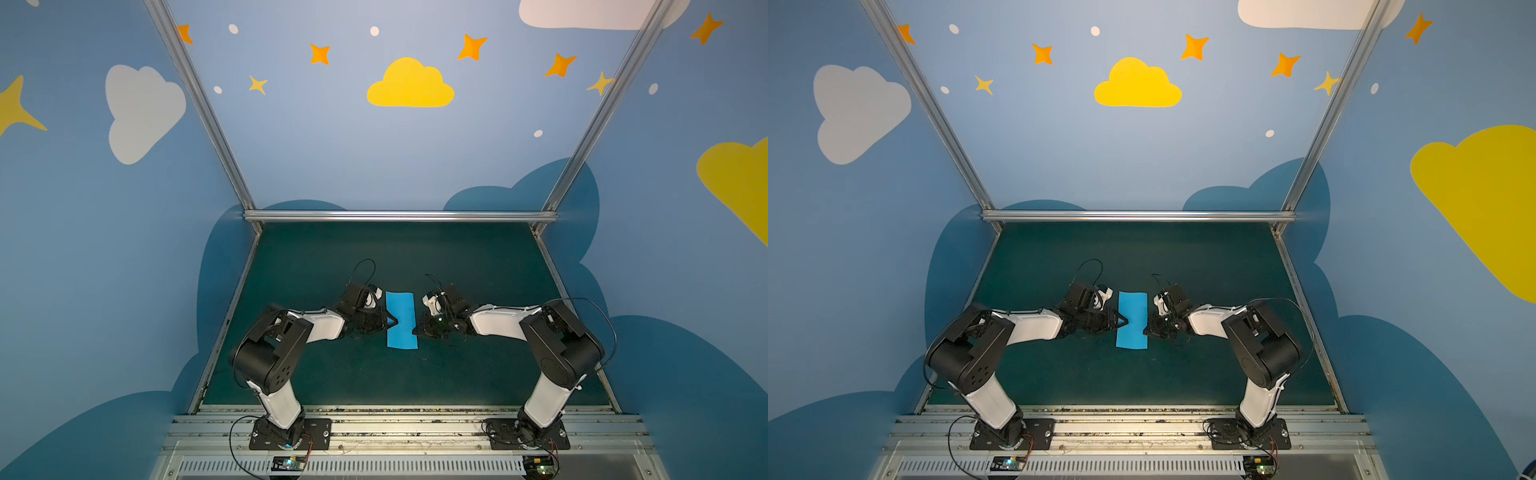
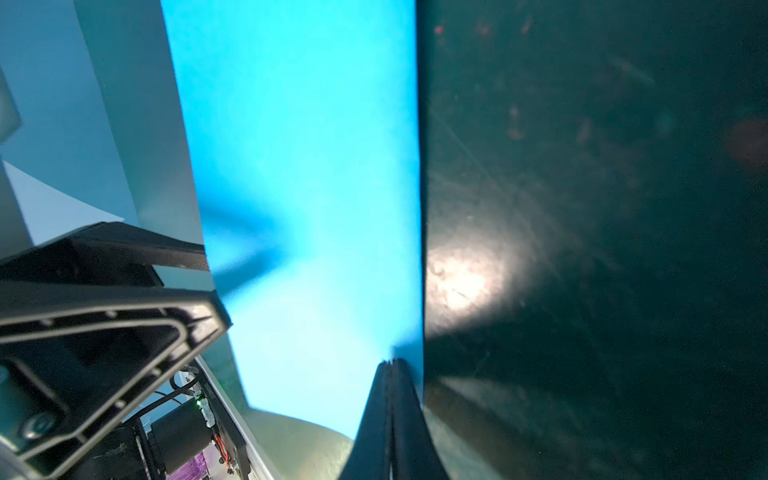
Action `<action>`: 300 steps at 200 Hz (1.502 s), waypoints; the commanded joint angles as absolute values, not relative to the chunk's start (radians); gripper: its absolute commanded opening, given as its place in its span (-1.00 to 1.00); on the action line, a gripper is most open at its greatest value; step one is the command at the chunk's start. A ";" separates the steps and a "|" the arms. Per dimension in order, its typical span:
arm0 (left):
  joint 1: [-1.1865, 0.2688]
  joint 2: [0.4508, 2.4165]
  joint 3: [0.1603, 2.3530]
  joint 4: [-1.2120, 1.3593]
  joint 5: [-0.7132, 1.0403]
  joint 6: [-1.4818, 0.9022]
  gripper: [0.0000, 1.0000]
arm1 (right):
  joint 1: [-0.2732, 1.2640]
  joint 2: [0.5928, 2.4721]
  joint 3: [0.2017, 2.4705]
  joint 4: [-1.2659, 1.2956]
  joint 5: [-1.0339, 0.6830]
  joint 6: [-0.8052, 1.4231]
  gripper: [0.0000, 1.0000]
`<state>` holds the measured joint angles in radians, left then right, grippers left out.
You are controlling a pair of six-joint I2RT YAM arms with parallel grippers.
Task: Fold a paper plane with a square sheet of paper (fold left side to right side)
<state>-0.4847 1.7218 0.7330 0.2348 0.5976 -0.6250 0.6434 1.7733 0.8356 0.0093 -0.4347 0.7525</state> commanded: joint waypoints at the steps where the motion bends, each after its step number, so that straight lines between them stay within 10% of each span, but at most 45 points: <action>1: -0.484 1.728 0.726 0.219 0.609 -0.609 -0.66 | 0.643 1.768 0.827 -0.102 -0.392 0.737 -1.00; 53: -0.489 1.661 0.716 0.109 0.621 -0.626 -0.89 | 0.697 1.586 0.848 -0.232 -0.367 0.674 -1.00; 91: -0.502 1.576 0.684 -0.010 0.631 -0.669 -0.93 | 0.811 1.492 0.862 -0.367 -0.250 0.610 -0.21; 137: -0.502 1.534 0.681 -0.155 0.627 -0.704 -0.93 | 0.984 1.430 0.885 -0.432 -0.116 0.586 0.17; 300: -0.501 1.556 0.697 -0.155 0.650 -0.795 -0.93 | 1.291 1.738 1.167 -0.533 0.349 0.629 0.40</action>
